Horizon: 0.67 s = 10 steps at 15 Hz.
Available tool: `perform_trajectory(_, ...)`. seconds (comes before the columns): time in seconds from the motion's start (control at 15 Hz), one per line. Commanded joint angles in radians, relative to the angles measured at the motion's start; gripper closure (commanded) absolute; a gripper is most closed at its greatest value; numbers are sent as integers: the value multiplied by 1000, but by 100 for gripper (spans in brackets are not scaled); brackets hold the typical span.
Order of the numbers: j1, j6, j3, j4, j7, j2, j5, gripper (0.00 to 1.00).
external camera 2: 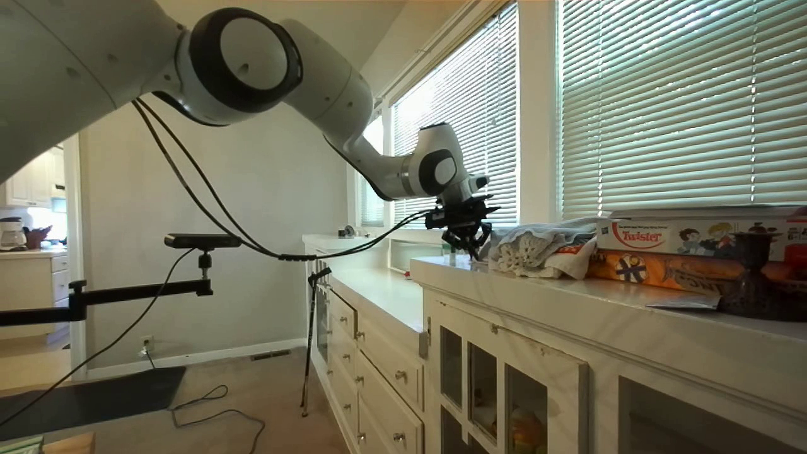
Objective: Pick up the white towel and place it on the open cabinet door
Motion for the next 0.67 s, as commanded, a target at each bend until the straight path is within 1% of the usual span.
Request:
perform_trajectory(0.0, 7, -17, -1, 55, 1, 10, -13, 99)
perform_trajectory(0.13, 12, 20, -7, 24, 10, -46, -22, 99)
perform_trajectory(0.33, 36, 132, -39, -60, 35, -175, -66, 99)
perform_trajectory(0.47, 62, 211, -87, -103, 81, -258, -121, 99)
perform_trajectory(0.6, 112, 286, -174, -153, 170, -345, -192, 99)
